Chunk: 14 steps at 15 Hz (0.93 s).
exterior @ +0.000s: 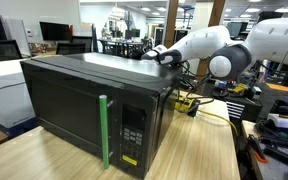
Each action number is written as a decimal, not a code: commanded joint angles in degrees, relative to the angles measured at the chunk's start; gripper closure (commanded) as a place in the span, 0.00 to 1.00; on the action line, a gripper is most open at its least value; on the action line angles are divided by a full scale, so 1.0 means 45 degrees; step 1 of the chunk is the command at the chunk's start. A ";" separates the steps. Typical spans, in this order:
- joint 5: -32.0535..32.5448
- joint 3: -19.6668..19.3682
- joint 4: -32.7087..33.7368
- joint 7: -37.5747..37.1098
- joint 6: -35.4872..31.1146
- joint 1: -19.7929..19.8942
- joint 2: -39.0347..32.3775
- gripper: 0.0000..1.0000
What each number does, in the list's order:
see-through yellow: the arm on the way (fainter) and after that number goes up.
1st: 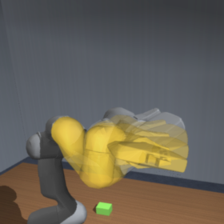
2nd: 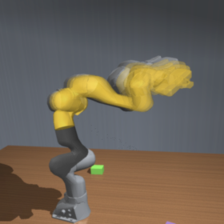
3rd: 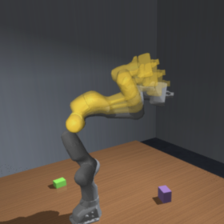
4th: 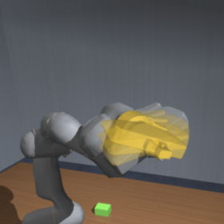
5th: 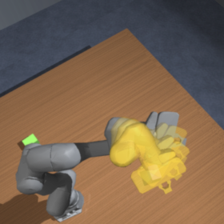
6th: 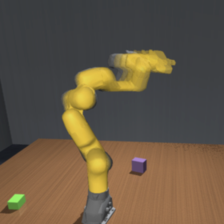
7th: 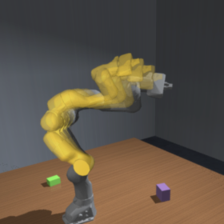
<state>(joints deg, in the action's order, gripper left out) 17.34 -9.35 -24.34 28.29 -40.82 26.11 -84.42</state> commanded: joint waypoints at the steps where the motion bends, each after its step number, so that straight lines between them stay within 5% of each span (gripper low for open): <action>1: 0.0094 -0.0074 -0.0159 0.0080 -0.0195 0.0099 -0.0004 0.93; 14: 0.0792 -0.0171 -0.0398 0.1399 -0.0337 -0.0121 -0.0183 0.93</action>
<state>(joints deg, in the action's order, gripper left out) 19.20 -9.36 -24.98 31.41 -41.30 26.09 -85.25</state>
